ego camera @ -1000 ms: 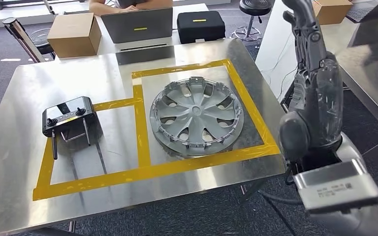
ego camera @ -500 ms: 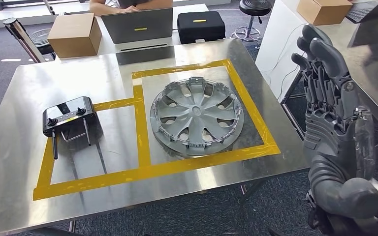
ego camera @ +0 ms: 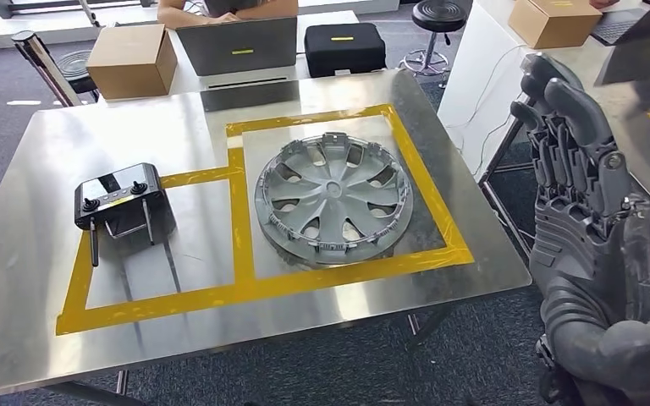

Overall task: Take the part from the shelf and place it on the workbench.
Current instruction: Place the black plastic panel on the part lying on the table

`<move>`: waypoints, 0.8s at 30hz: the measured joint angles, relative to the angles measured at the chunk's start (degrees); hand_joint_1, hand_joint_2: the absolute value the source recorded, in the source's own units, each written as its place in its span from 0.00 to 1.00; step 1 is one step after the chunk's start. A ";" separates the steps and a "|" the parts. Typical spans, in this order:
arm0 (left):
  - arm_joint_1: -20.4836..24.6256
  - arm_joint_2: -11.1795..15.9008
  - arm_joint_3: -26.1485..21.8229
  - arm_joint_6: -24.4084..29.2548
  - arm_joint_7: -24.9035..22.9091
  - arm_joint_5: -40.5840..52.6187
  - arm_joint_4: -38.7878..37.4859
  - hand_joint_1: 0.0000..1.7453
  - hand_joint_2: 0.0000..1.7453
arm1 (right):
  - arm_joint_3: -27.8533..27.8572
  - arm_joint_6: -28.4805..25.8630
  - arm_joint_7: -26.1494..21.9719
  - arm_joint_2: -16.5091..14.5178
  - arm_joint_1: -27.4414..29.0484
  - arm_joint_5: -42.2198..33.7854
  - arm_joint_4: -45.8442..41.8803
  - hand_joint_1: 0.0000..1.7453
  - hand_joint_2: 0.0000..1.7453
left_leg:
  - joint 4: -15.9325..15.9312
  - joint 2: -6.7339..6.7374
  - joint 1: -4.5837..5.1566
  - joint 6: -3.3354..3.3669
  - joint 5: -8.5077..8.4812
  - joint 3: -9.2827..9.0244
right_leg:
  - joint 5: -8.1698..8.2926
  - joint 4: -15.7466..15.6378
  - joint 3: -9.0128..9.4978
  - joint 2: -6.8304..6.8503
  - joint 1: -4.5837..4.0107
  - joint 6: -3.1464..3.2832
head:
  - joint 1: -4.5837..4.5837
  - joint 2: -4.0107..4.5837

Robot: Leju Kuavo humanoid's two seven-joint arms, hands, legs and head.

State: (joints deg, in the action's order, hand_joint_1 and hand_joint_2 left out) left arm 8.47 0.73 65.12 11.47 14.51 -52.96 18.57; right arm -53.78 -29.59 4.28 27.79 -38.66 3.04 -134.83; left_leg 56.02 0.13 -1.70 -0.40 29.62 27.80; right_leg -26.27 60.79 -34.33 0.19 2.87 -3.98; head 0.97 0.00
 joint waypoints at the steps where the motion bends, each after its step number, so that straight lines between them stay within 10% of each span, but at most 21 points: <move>1: 0.08 0.02 -0.07 -0.01 0.05 -0.16 -0.02 0.00 0.00 | 0.08 0.09 -0.10 0.02 0.12 -0.31 0.01 0.00 0.00 | 0.71 -0.06 0.02 -0.59 0.36 0.48 | -0.09 -1.43 0.68 -0.04 0.02 0.29 | 0.19 0.00; 5: 0.22 0.00 -0.23 -0.03 0.14 -0.63 -0.03 0.00 0.00 | 0.26 0.80 -0.72 0.02 0.61 -1.63 0.08 0.00 0.00 | 2.08 -0.11 0.03 -1.96 1.32 1.60 | -0.76 -1.00 -0.46 -0.32 -0.07 3.34 | -0.26 0.00; 11: 0.75 -0.03 -0.47 -0.02 0.21 -0.78 -0.03 0.00 0.00 | 0.27 1.15 -1.21 0.02 1.41 -2.55 0.24 0.00 0.00 | 16.44 -0.09 0.39 -1.41 10.86 5.08 | 1.16 -1.13 -2.90 0.06 -1.26 5.21 | -1.66 0.00; 16: 0.17 0.02 -0.48 0.00 -0.22 -0.87 -0.09 0.00 0.00 | 0.63 1.26 -1.74 0.06 1.84 -3.21 0.26 0.00 0.00 | 1.86 -0.11 1.97 1.31 4.95 -3.75 | 3.24 -1.29 -4.44 0.02 -2.14 4.95 | -1.66 0.00; 20: -0.20 0.01 -0.47 0.00 -0.23 -1.02 -0.11 0.00 0.00 | 1.01 1.46 -1.90 0.20 2.25 -3.33 0.28 0.00 0.00 | -0.47 -0.06 2.47 1.85 2.96 -3.32 | 4.97 -2.51 -4.71 0.24 -1.77 3.43 | -1.72 0.00; 24: -0.29 -0.09 -0.48 0.16 -0.19 -1.54 -0.12 0.00 0.00 | 1.48 1.49 -1.98 0.65 2.91 -3.49 0.30 0.00 0.00 | -1.10 0.24 2.27 2.92 -0.11 -0.59 | -4.29 6.82 -7.36 0.09 -1.69 2.66 | -1.01 0.00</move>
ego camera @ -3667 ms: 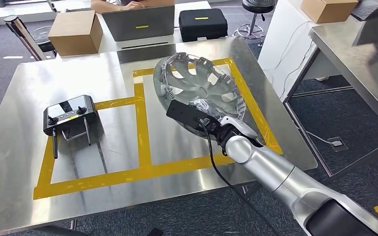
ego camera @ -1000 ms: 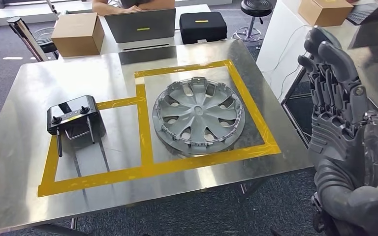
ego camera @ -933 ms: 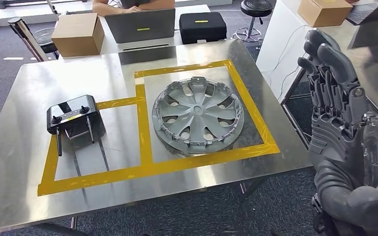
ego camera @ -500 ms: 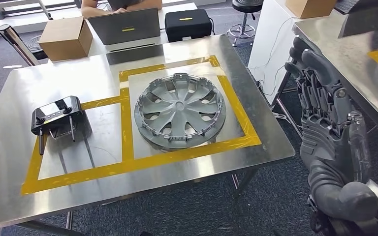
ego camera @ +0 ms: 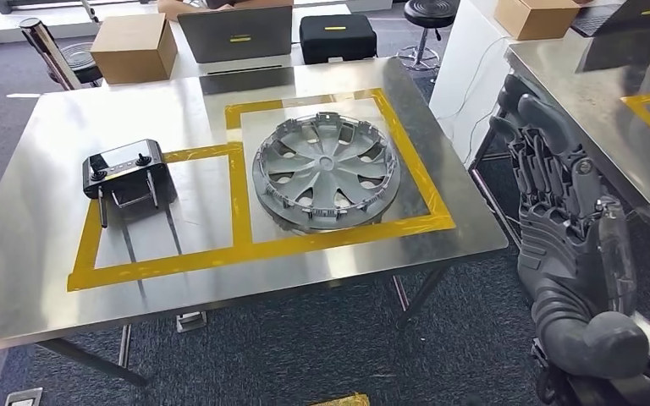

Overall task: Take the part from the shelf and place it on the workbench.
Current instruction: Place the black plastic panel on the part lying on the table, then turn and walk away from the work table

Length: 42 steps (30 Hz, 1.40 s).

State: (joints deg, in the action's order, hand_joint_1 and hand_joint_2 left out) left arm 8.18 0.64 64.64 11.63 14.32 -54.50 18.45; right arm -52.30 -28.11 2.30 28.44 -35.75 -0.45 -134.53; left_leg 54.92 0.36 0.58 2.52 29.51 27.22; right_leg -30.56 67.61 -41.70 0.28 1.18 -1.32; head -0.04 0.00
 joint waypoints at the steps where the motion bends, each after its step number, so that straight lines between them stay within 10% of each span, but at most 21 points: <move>1: 0.02 -0.03 -0.01 0.07 0.02 -0.04 0.00 0.00 0.00 | 0.05 0.00 -0.04 0.07 0.20 -0.05 0.01 0.00 0.00 | 0.07 0.04 0.07 0.06 -0.57 0.76 | -1.64 3.58 -0.53 0.00 0.01 -0.15 | 0.14 0.00; 4: 0.13 -0.06 -0.03 0.43 0.12 -0.15 0.00 0.00 0.00 | 0.18 0.01 -0.11 0.26 0.67 -0.30 0.05 0.00 0.00 | 0.40 0.09 0.23 0.05 -1.84 2.57 | -0.43 6.81 0.84 0.00 0.00 -0.23 | 0.26 0.00; 7: 0.37 -0.19 -0.10 0.69 0.37 -0.27 0.00 0.00 0.00 | 0.42 0.16 -0.46 0.41 0.78 -0.62 0.06 0.00 0.00 | 1.41 0.04 0.36 -0.24 -2.62 4.08 | 2.18 -2.91 8.30 0.03 -0.19 0.38 | 0.38 0.00; 10: 0.51 -0.28 -0.21 0.85 0.68 -0.75 0.00 0.00 0.00 | 0.90 0.57 -1.05 0.46 0.74 -1.04 0.06 0.00 0.00 | 2.29 0.00 0.53 -1.04 -3.48 5.47 | 1.21 -10.30 12.66 0.11 -0.58 1.17 | 0.44 0.00; 13: 0.57 -0.27 -0.33 0.91 0.74 -0.99 -0.03 0.00 0.00 | 1.20 0.89 -1.17 0.48 0.70 -1.45 0.11 0.00 0.00 | 3.21 -0.13 0.53 -2.10 -2.77 6.30 | 2.08 -11.13 11.89 0.33 -0.23 2.40 | 0.36 0.00; 17: 0.85 -0.22 -0.57 1.00 0.75 -0.97 -0.06 0.00 0.00 | 1.32 1.04 -1.16 0.48 0.73 -1.63 0.29 0.00 0.00 | 14.55 -0.29 -0.11 -3.62 6.44 8.52 | 4.23 -11.19 9.49 0.61 -0.01 3.14 | -0.29 0.00; 19: 0.84 -0.16 -0.71 0.99 0.72 -0.97 -0.08 0.00 0.00 | 1.31 1.05 -1.16 0.48 0.77 -1.63 0.38 0.00 0.00 | 17.61 -0.29 -0.41 -3.96 6.55 7.65 | 5.41 -10.97 7.78 0.57 0.02 2.95 | -0.45 0.00; 22: 0.39 -0.05 -0.76 0.75 0.51 -0.98 -0.09 0.00 0.00 | 1.34 1.05 -1.16 0.48 0.79 -1.63 0.40 0.00 0.00 | 9.50 -0.33 -0.88 -4.10 2.40 1.29 | 7.00 -10.20 5.16 0.42 0.08 2.28 | -0.61 0.00; 24: -0.01 -0.05 -0.74 0.56 0.44 -0.99 -0.09 0.00 0.00 | 1.43 1.12 -1.19 0.48 0.77 -1.63 0.39 0.00 0.00 | 2.87 -0.47 -0.80 -3.49 2.74 -2.40 | 7.99 -9.74 4.07 0.39 0.03 1.54 | -0.66 0.00; 27: -0.34 -0.15 -0.73 0.45 0.55 -0.96 -0.09 0.00 0.00 | 1.53 1.26 -1.24 0.48 0.80 -1.60 0.40 0.00 0.00 | 0.87 -0.45 -0.44 -1.77 2.73 -2.08 | 9.39 -10.10 3.68 0.46 0.23 0.31 | -0.55 0.00; 29: -0.32 -0.19 -0.73 0.48 0.61 -0.96 -0.09 0.00 0.00 | 1.55 1.28 -1.12 0.51 0.87 -1.47 0.40 0.00 0.00 | 0.72 -0.18 -0.46 -0.65 1.47 -0.99 | 6.79 -8.46 3.01 0.36 0.37 -0.18 | -0.31 0.00; 32: -0.20 -0.30 -0.75 0.57 0.62 -0.95 -0.09 0.00 0.00 | 1.57 1.23 -0.84 0.65 1.15 -0.94 0.40 0.00 0.00 | 0.76 0.05 -0.16 0.22 -0.46 1.15 | -1.57 1.29 0.94 0.25 0.28 -0.36 | 0.32 0.00; 34: -0.02 -0.36 -0.75 0.69 0.56 -0.90 -0.09 0.00 0.00 | 1.57 1.13 -0.73 0.79 1.56 -0.58 0.39 0.00 0.00 | 1.02 0.08 0.22 0.40 -1.64 2.72 | -2.22 6.11 1.10 0.23 0.14 -0.18 | 0.54 0.00; 37: 0.37 -0.54 -0.75 0.79 0.48 -0.87 -0.07 0.00 0.00 | 1.62 0.93 -0.58 0.99 1.89 -0.02 0.34 0.00 0.00 | 1.74 0.03 0.76 0.41 -3.08 4.88 | 1.47 -0.23 7.47 0.22 -0.55 1.20 | 0.68 0.00; 39: 0.56 -0.73 -0.76 0.85 0.45 -0.90 -0.06 0.00 0.00 | 1.73 0.84 -0.46 1.09 1.91 0.43 0.21 0.00 0.00 | 2.09 -0.01 0.98 0.09 -3.84 5.81 | 1.13 -7.82 12.49 0.31 -1.12 2.26 | 0.64 0.00; 42: 0.67 -0.69 -0.80 0.92 0.46 -0.95 -0.10 0.00 0.00 | 1.94 0.80 -0.23 1.26 2.07 0.63 0.00 0.00 0.00 | 2.22 0.00 0.94 -0.79 -4.97 6.62 | 0.80 -11.43 13.83 0.41 -1.30 2.95 | 0.78 0.00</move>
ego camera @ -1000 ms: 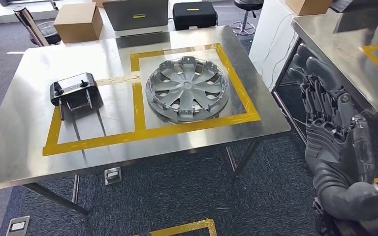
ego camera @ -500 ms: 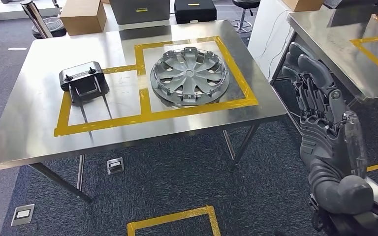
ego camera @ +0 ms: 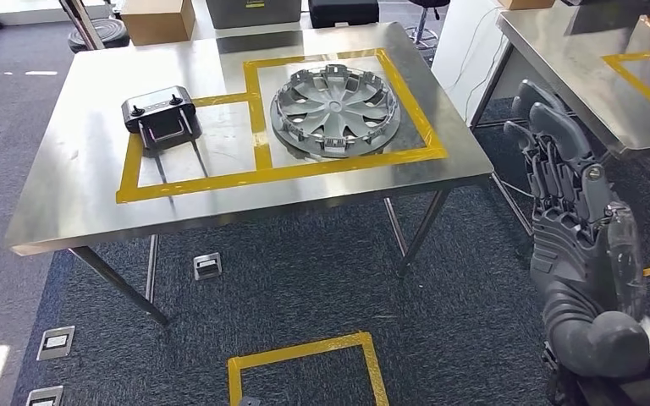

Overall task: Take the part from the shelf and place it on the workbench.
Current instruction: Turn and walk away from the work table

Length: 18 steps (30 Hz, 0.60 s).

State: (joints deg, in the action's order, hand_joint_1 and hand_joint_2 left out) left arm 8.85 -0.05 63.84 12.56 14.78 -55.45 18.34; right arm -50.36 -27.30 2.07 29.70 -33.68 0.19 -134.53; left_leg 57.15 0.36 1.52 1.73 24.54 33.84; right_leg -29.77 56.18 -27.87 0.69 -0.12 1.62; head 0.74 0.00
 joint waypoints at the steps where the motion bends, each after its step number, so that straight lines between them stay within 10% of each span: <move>1: 0.01 0.05 -0.01 0.01 0.01 -0.01 -0.02 0.00 0.00 | 0.07 0.00 0.07 0.03 0.06 0.01 -0.04 0.00 0.00 | 0.25 -0.07 -0.01 -0.34 0.35 0.28 | 0.49 -0.26 -0.30 0.08 0.16 0.29 | 0.03 0.00; 6: 0.35 0.26 -0.04 0.22 0.15 -0.07 -0.05 0.00 0.00 | 0.14 0.14 0.16 0.05 0.55 0.00 -0.09 0.00 0.00 | 13.38 -0.31 -0.90 -2.32 10.86 2.74 | 3.29 -0.32 -3.49 0.32 0.70 0.90 | -0.72 0.00; 8: 0.34 0.34 -0.03 0.28 0.10 -0.22 -0.05 0.00 0.00 | 0.14 0.22 0.17 0.05 0.76 -0.01 -0.09 0.00 0.00 | 15.44 -0.31 -1.24 -2.74 9.84 1.41 | 4.30 0.22 -5.30 0.24 0.87 0.63 | -0.86 0.00; 10: 0.11 0.39 -0.01 0.28 -0.02 -0.38 -0.05 0.00 0.00 | 0.16 0.26 0.17 0.05 0.81 -0.01 -0.09 0.00 0.00 | 10.16 -0.33 -1.62 -2.98 6.79 -2.88 | 5.15 1.06 -7.13 0.13 1.06 0.15 | -0.98 0.00; 13: -0.30 0.30 0.05 0.13 -0.09 -0.42 -0.04 0.00 0.00 | 0.27 0.31 0.15 0.05 0.81 -0.01 -0.14 0.00 0.00 | 0.79 -0.48 -1.56 -2.26 7.15 -8.12 | 6.26 2.13 -8.84 0.08 1.04 -0.92 | -1.25 0.00; 16: -0.51 0.21 0.09 0.00 -0.10 -0.42 -0.04 0.00 0.00 | 0.37 0.37 0.14 0.08 0.84 -0.04 -0.15 0.00 0.00 | -0.27 -0.38 -1.34 -0.50 6.70 -7.37 | 6.97 2.03 -9.22 0.05 1.22 -2.07 | -1.19 0.00; 18: -0.50 0.20 0.09 -0.02 -0.12 -0.43 -0.05 0.00 0.00 | 0.47 0.38 0.14 0.15 0.88 -0.14 -0.14 0.00 0.00 | -0.44 -0.15 -1.46 0.49 5.56 -6.44 | 3.79 4.55 -10.17 -0.11 1.33 -2.58 | -0.90 0.00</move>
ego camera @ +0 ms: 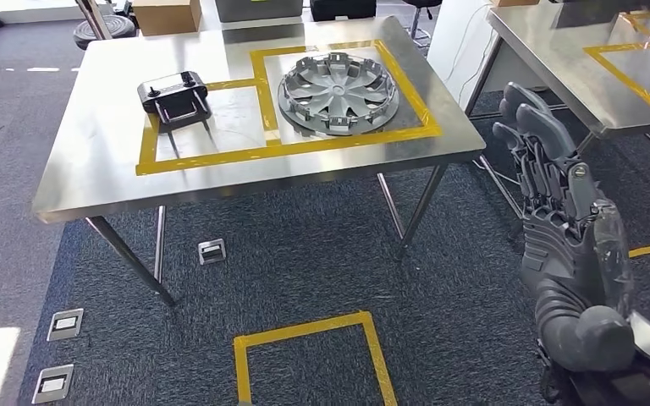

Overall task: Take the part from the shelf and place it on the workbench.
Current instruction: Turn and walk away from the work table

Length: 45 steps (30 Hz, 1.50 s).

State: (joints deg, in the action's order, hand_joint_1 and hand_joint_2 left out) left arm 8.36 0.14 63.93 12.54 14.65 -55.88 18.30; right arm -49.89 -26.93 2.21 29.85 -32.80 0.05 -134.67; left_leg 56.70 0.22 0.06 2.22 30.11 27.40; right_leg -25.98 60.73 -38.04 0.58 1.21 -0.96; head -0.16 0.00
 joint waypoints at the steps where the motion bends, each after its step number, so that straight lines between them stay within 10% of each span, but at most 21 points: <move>1: 0.02 0.00 0.00 0.00 -0.01 -0.01 0.01 0.00 0.00 | 0.04 0.00 0.00 0.03 0.04 -0.05 0.01 0.00 0.00 | 0.01 0.08 0.04 0.29 -0.53 0.56 | -2.80 2.94 -0.86 -0.06 0.02 -0.14 | 0.21 0.00; 3: 0.08 0.00 0.00 0.01 0.01 0.00 0.01 0.00 0.00 | 0.08 0.00 0.00 0.07 0.19 -0.11 0.02 0.00 0.00 | 0.08 0.11 0.24 0.59 -1.58 1.82 | -7.16 10.20 -2.51 -0.09 0.00 -0.28 | 0.55 0.00; 5: 0.21 0.01 0.00 0.03 0.03 -0.01 0.02 0.00 0.00 | 0.08 0.01 -0.01 0.08 0.36 -0.14 0.03 0.00 0.00 | 0.22 0.10 0.53 0.66 -2.55 2.95 | -6.86 12.95 -1.85 -0.09 -0.04 -0.11 | 0.72 0.00; 8: 0.38 -0.05 -0.01 0.06 0.03 -0.01 0.02 0.00 0.00 | 0.13 0.02 -0.03 0.08 0.38 -0.14 0.03 0.00 0.00 | 0.50 0.04 0.95 0.49 -3.55 4.16 | -3.04 3.43 5.30 -0.09 -0.51 1.23 | 0.85 0.00; 11: 0.47 -0.19 -0.01 0.19 0.03 0.00 0.00 0.00 0.00 | 0.21 0.02 -0.08 0.11 0.29 -0.14 0.02 0.00 0.00 | 0.64 0.05 1.02 -0.35 -4.44 4.92 | -3.06 -3.63 9.23 -0.01 -1.10 2.31 | 0.86 0.00; 14: 0.52 -0.12 -0.02 0.31 0.03 0.00 -0.01 0.00 0.00 | 0.23 0.02 -0.11 0.11 0.26 -0.14 0.02 0.00 0.00 | 1.40 -0.06 0.97 -1.41 -3.89 5.55 | -2.19 -4.75 8.80 0.15 -0.83 2.66 | 0.84 0.00; 19: 0.92 0.12 -0.02 0.33 0.07 0.03 -0.02 0.00 0.00 | 0.18 0.04 -0.11 0.10 0.55 -0.31 0.08 0.00 0.00 | 15.19 -0.20 0.26 -3.19 5.33 8.62 | -0.37 -4.56 6.45 0.41 -0.48 3.04 | 0.11 0.00; 22: 0.70 0.23 0.01 0.32 -0.13 0.00 -0.02 0.00 0.00 | 0.17 0.04 -0.11 0.10 0.69 -0.32 0.10 0.00 0.00 | 10.83 -0.20 -0.22 -3.58 2.17 4.32 | 0.29 -3.45 4.57 0.27 -0.31 2.60 | -0.10 0.00; 25: 0.28 0.20 0.08 0.19 -0.28 0.01 -0.02 0.00 0.00 | 0.20 0.06 -0.16 0.11 0.69 -0.32 0.10 0.00 0.00 | 2.44 -0.32 -0.21 -3.08 0.49 -0.04 | 1.02 -2.49 3.08 0.19 -0.37 1.71 | -0.27 0.00; 29: 0.26 0.10 0.29 0.14 -0.29 0.05 -0.01 0.00 0.00 | 0.27 0.18 -0.20 0.14 0.69 -0.36 0.10 0.00 0.00 | 1.16 -0.29 -0.13 -1.10 -0.14 0.95 | 1.56 -2.01 1.95 0.15 -0.32 0.40 | -0.18 0.00; 35: 0.51 0.03 0.57 0.16 -0.26 0.12 0.00 0.00 0.00 | 0.31 0.31 -0.20 0.27 0.87 -0.84 0.16 0.00 0.00 | 1.12 -0.17 0.13 0.29 -2.76 4.04 | -7.63 13.11 -2.59 -0.07 -0.25 -0.22 | 0.83 0.00; 40: 0.75 -0.09 0.62 0.20 -0.27 0.14 0.02 0.00 0.00 | 0.37 0.46 -0.22 0.29 0.73 -1.02 0.21 0.00 0.00 | 1.35 -0.23 0.56 -0.35 -4.10 5.58 | -2.54 -2.42 7.36 -0.06 -0.96 1.51 | 1.02 0.00; 45: 0.86 0.02 0.66 0.33 -0.29 0.13 0.01 0.00 0.00 | 0.50 0.66 -0.28 0.34 0.69 -1.07 0.23 0.00 0.00 | 2.40 -0.27 0.58 -1.97 -3.49 6.59 | -1.12 -4.64 7.30 0.14 -0.72 2.32 | 0.85 0.00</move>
State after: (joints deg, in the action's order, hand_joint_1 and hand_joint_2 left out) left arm 9.21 0.16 64.59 12.87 14.37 -55.75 18.31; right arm -49.40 -26.27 1.93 30.18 -32.10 -1.02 -134.44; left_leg 59.11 -0.05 0.64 0.25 26.62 33.98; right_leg -27.10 56.09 -30.74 0.72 0.49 1.36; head 0.69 0.00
